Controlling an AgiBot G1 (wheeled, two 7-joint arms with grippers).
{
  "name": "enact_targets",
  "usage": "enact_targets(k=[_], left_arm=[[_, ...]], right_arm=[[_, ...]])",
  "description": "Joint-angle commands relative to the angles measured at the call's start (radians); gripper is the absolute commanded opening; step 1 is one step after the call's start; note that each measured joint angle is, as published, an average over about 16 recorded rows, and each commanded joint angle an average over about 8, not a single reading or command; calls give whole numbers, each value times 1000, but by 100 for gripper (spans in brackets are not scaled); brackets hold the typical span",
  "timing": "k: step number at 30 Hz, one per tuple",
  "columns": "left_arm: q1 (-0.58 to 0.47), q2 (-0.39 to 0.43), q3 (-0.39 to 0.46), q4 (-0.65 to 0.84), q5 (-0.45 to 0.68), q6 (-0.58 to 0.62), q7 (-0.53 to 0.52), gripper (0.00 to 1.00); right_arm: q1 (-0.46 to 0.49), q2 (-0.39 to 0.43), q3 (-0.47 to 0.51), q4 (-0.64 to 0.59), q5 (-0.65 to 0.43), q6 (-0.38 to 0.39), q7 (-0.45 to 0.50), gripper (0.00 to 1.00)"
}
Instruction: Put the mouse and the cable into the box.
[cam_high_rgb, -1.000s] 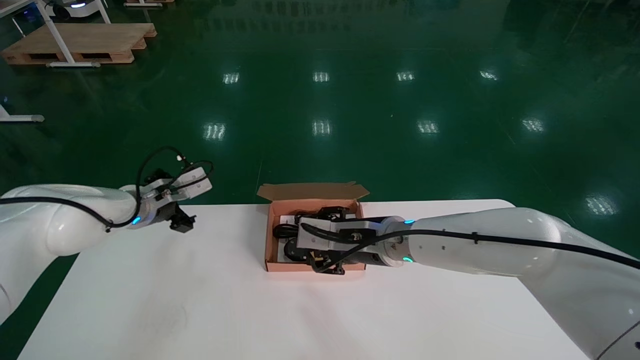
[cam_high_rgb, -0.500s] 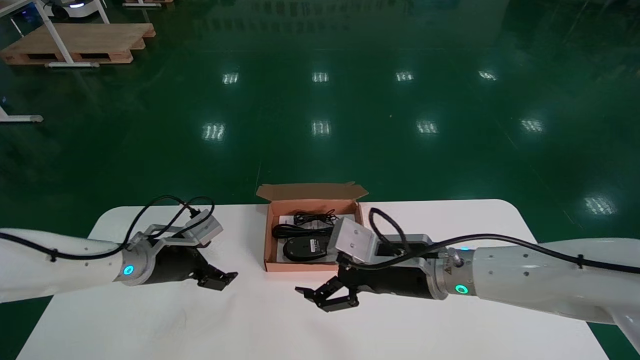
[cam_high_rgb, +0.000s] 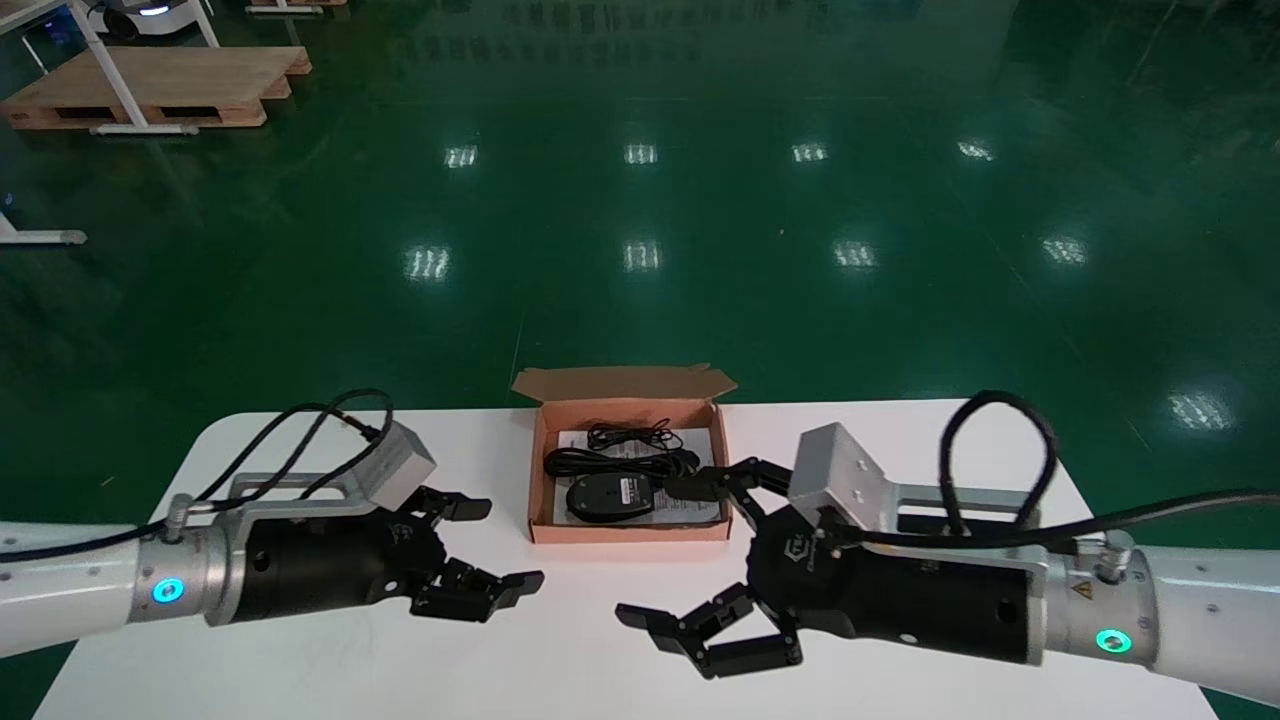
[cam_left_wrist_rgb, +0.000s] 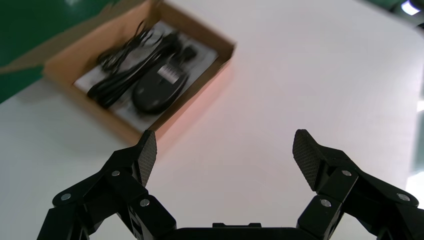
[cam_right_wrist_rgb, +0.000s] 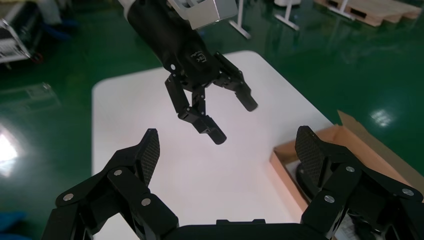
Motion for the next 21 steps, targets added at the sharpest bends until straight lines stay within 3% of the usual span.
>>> enact_targets(k=[1,15,21], left_arm=[[23,-25,-35,-36,-54,38,20,100],[186,-197,-279,-287,-429,302,162,100],[245,-259,-368,-379,-567,399,212,100]], right_arm=[[-22,26,33,20,32,-32,8,100],[-174,202,264,157,254,-250,61,100],[-207,240,315,186,303,-297,71,100]])
